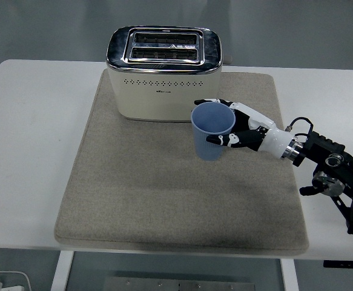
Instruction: Put the water cup in front of the bread machine
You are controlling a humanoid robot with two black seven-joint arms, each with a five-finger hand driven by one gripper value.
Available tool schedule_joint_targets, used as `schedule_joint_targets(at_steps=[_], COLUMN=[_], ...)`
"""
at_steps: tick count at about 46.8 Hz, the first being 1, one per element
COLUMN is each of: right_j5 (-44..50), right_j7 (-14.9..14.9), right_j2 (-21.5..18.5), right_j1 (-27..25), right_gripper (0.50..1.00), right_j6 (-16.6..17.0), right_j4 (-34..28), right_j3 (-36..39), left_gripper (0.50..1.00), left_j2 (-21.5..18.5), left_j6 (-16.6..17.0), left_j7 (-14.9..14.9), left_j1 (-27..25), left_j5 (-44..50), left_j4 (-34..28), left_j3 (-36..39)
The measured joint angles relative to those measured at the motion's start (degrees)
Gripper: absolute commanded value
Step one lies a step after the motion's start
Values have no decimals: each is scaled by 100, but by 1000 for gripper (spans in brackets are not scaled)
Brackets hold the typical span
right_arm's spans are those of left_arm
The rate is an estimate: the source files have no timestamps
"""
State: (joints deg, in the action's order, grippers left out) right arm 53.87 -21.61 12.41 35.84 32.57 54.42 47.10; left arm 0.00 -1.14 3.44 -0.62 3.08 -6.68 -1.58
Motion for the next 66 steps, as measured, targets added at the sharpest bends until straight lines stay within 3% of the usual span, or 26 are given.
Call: schedule_joint_targets(at_steps=[22,39,50,66], right_j5=[63,212,212,212], right_j7=[3,8,8,1], right_j2=[-524,-1209,-1241,-1241], right_j1=[331,424,546,531], right_gripper=[768,772,785,823], right_j6=[-752,-1324,-1681,-1727], right_j4=[-68,-446,-674,-739], right_j3=[-502,-598,-797,-844], left_gripper=[1000,1000,1000,1000], left_j2=[0,0,0,0], left_j6=[0,0,0,0], left_j7=[0,-1,-1,-1], left_j1=[-6,-3,1,-6], left_j5=[0,0,0,0], left_j4=[-5,-2,-2,-1], left_j3=[0,0,0,0])
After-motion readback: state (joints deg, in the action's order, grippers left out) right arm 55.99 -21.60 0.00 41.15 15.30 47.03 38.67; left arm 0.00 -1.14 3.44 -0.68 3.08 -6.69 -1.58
